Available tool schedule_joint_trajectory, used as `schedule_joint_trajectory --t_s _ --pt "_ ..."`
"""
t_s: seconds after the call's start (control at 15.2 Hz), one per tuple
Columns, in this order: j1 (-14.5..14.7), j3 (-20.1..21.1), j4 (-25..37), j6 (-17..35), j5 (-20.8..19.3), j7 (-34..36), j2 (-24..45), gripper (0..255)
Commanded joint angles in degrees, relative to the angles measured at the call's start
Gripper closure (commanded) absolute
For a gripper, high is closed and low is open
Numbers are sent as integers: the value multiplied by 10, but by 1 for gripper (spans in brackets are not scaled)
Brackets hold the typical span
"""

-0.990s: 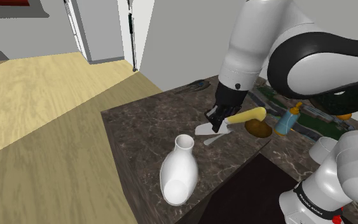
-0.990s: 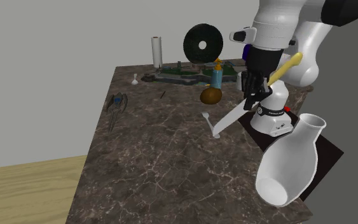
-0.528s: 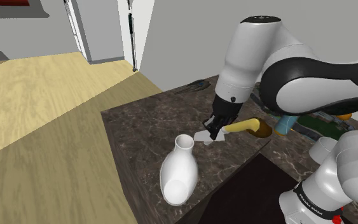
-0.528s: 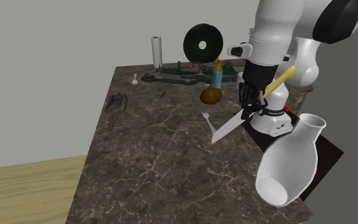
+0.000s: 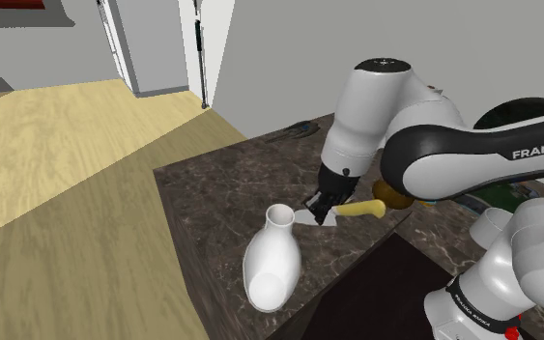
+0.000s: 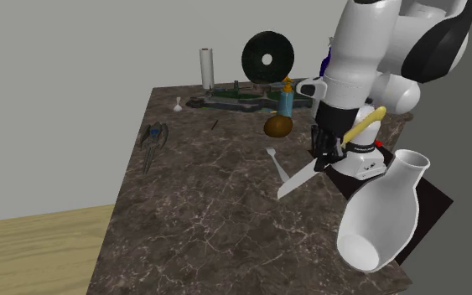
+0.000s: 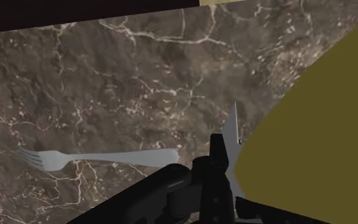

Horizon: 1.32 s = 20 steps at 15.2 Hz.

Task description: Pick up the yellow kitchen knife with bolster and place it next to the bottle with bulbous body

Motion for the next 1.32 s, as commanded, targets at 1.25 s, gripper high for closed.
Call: schedule_joint_trajectory --t_s 1.25 --pt "-9 26 -60 132 -10 17 75 255"
